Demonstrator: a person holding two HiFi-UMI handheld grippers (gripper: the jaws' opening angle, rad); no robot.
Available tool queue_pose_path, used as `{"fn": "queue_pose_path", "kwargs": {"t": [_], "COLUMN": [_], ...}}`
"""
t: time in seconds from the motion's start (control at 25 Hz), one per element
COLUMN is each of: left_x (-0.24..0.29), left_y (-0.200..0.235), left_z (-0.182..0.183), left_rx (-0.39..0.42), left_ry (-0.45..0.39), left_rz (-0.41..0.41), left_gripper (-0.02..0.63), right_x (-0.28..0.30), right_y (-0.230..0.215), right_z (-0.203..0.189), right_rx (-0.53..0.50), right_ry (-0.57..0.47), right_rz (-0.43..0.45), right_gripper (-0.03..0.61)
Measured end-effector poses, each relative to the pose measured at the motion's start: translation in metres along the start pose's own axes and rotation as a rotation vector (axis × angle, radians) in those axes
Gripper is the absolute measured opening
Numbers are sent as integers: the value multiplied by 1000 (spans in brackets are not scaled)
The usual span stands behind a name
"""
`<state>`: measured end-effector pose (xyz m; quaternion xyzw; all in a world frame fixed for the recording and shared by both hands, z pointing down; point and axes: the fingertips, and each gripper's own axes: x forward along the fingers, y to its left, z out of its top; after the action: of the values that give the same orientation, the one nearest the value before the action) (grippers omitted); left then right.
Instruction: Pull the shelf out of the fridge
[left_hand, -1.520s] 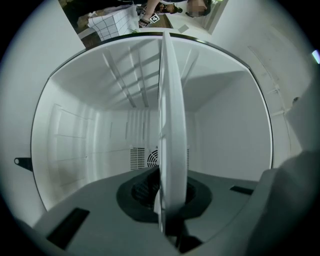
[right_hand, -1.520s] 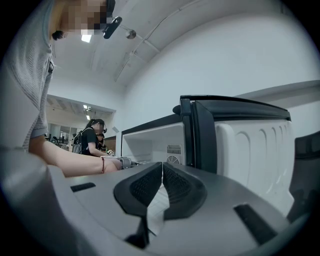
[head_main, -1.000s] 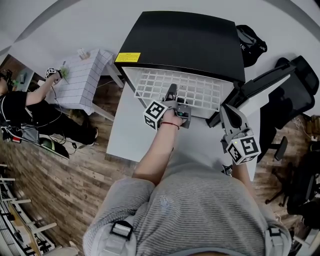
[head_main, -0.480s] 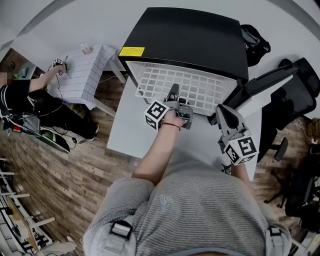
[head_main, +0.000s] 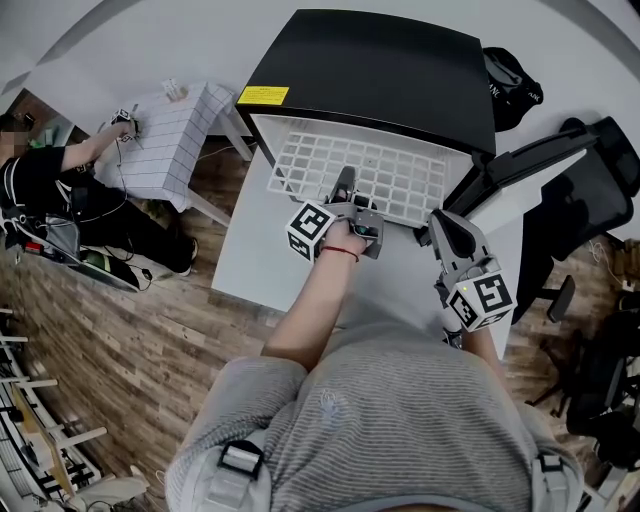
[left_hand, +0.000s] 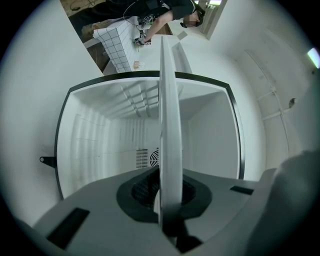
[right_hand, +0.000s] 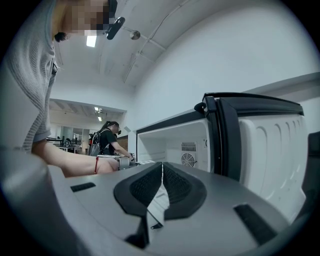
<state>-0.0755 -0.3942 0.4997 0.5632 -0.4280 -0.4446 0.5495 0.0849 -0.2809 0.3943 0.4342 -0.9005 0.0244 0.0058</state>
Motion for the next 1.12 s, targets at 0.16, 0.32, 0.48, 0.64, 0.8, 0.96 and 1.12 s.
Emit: {"fn": "queue_pose_path", "kwargs": {"t": [0.16, 0.32, 0.48, 0.64, 0.8, 0.96, 1.12], "left_x": [-4, -13, -21, -26, -30, -33, -36], "left_y": [-2, -2, -2, -3, -3, -2, -2], "left_z": [-1, -3, -3, -3, -2, -2, -2], "left_rx": [-2, -1, -2, -3, -5, -5, -8], "left_ry": [-8, -13, -24, -30, -37, -42, -42], "left_rz": [5, 2, 1, 0, 0, 3, 7], "left_gripper": [35, 35, 35, 35, 35, 35, 35], "right_x": [-2, -10, -14, -17, -19, -20, -19], "right_y": [0, -2, -1, 0, 1, 1, 0], "right_z": [1, -2, -3, -5, -6, -4, -3], "right_rx": [-1, 5, 6, 9, 14, 11, 12], "right_ry": [5, 3, 6, 6, 5, 7, 5], "right_rz": [11, 15, 19, 26, 35, 38, 42], "right_gripper": [14, 14, 14, 14, 14, 14, 14]}}
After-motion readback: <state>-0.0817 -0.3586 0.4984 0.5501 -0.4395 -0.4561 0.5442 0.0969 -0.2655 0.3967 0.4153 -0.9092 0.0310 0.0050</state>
